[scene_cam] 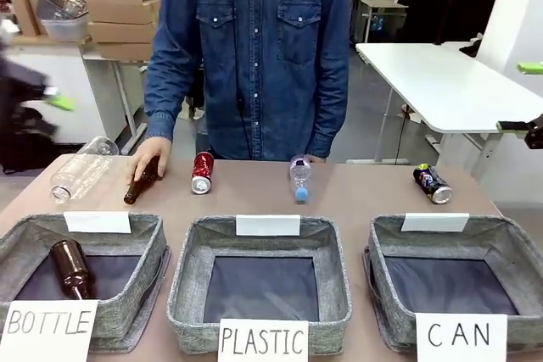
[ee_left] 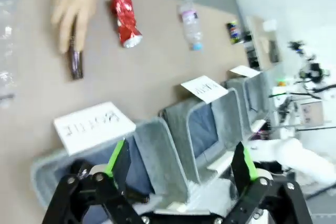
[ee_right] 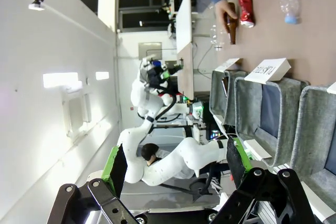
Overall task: Sort the can waste into the basket.
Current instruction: Pick up the can waste from the table and place it in the right Fabric basket.
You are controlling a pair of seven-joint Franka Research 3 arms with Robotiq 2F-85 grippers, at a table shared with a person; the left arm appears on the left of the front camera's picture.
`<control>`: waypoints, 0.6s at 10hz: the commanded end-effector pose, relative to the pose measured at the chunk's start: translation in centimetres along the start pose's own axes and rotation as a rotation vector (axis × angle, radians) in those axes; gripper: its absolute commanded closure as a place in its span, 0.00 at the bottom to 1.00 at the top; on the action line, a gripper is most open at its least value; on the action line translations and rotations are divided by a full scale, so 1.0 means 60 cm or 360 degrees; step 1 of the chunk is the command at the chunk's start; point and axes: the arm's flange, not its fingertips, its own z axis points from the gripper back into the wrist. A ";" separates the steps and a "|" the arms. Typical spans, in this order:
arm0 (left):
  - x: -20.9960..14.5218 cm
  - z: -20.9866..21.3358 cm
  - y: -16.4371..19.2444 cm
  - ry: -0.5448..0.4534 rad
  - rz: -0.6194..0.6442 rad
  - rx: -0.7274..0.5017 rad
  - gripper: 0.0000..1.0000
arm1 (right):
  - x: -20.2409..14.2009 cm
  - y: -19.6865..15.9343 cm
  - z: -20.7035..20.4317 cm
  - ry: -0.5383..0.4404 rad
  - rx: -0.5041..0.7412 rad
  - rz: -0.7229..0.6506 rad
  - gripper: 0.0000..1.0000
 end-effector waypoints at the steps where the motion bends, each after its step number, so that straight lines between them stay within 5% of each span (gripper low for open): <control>1: -0.079 0.053 0.007 -0.0125 -0.0118 -0.0050 0.00 | 0.002 0.002 0.000 0.0003 0.0025 0.0040 0.00; 3: -0.158 0.098 0.000 -0.0327 -0.0301 -0.0031 0.00 | 0.002 0.002 0.000 0.0003 0.0025 0.0040 0.00; 4: -0.173 0.092 -0.005 -0.0330 -0.0297 0.0259 0.00 | 0.002 0.002 0.000 0.0003 0.0025 0.0040 0.00; 5: -0.147 0.056 -0.013 -0.0368 0.0068 0.0821 0.00 | 0.002 0.002 0.000 0.0003 0.0025 0.0040 0.00; 6: -0.156 0.114 0.003 -0.0309 -0.0265 0.0039 0.00 | 0.002 0.002 0.000 0.0003 0.0025 0.0040 0.00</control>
